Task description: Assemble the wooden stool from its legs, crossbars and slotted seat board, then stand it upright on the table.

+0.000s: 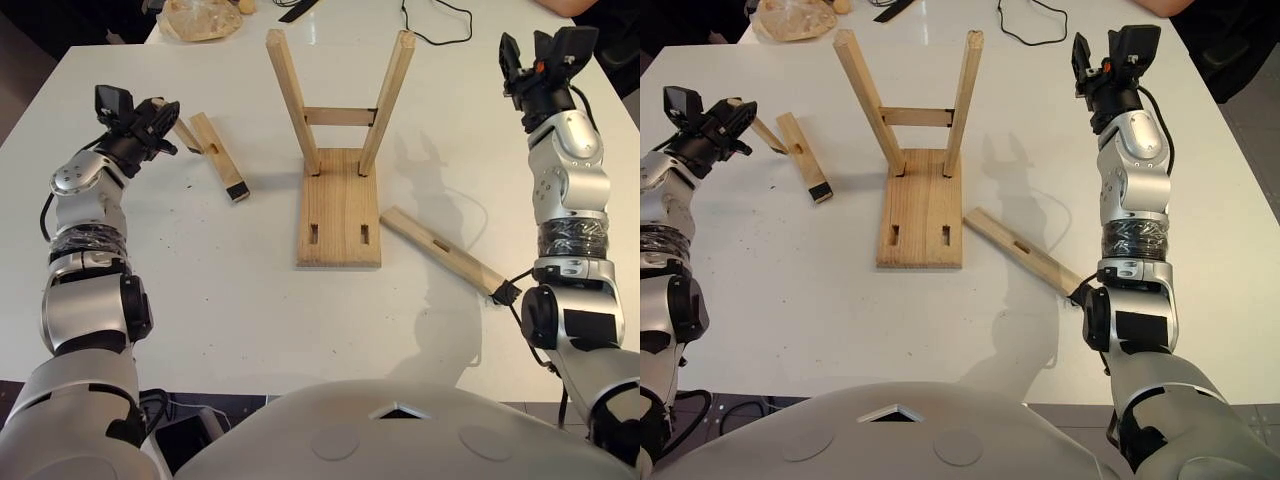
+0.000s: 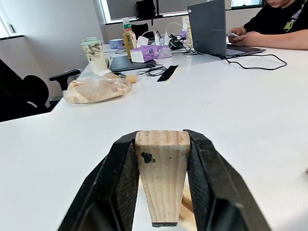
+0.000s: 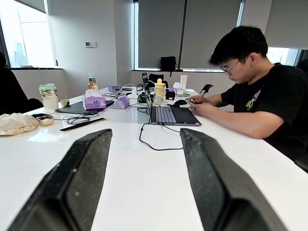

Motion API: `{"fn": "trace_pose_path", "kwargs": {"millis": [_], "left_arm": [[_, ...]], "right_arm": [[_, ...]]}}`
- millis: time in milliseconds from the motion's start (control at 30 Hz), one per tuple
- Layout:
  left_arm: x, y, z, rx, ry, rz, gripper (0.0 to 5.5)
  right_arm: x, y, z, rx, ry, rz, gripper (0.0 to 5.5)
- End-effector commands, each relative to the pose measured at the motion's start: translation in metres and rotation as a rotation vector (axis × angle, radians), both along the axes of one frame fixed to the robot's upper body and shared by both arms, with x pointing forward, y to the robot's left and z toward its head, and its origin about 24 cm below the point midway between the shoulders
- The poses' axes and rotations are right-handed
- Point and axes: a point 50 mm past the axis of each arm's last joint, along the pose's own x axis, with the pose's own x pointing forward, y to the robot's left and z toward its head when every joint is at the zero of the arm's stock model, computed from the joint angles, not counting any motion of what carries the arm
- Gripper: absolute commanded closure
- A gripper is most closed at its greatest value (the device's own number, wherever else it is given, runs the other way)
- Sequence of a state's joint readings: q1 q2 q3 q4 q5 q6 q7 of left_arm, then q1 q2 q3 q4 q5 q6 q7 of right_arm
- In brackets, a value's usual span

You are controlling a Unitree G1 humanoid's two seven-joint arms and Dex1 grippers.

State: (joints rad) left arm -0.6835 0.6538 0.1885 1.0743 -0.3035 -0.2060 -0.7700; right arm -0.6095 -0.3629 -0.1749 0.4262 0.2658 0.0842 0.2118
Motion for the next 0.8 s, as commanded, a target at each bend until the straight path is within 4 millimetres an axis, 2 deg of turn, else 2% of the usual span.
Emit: {"fn": "trace_pose_path", "kwargs": {"millis": [33, 100, 167, 300, 400, 467, 633, 800], "left_arm": [[-0.002, -0.007, -0.009, 0.004, 0.020, -0.074, 4.19], [-0.003, -0.005, -0.003, 0.022, -0.006, -0.075, 4.19], [-0.003, 0.002, 0.012, 0.065, -0.053, -0.065, 4.19], [-0.016, 0.004, 0.035, 0.151, -0.069, -0.239, 4.19], [-0.014, 0.005, 0.047, 0.137, -0.101, -0.243, 4.19], [-0.009, 0.000, 0.043, 0.111, -0.093, -0.236, 4.19], [-0.006, -0.012, 0.014, 0.112, -0.013, -0.252, 4.19], [0.005, -0.026, 0.013, 0.074, -0.068, -0.241, 4.19]], "right_arm": [[0.000, -0.003, -0.007, 0.011, 0.023, -0.021, 2.90], [0.000, -0.004, -0.009, 0.015, 0.027, -0.024, 2.90], [0.000, -0.008, -0.009, 0.022, 0.029, -0.033, 2.90], [-0.001, -0.010, -0.014, 0.016, 0.042, -0.036, 2.90], [-0.001, -0.011, -0.019, 0.014, 0.054, -0.051, 2.90], [0.000, -0.010, -0.022, -0.010, 0.071, -0.061, 2.90], [0.004, -0.007, -0.025, -0.026, 0.086, -0.050, 2.90], [0.002, -0.011, -0.032, -0.008, 0.107, -0.071, 2.90]]}}
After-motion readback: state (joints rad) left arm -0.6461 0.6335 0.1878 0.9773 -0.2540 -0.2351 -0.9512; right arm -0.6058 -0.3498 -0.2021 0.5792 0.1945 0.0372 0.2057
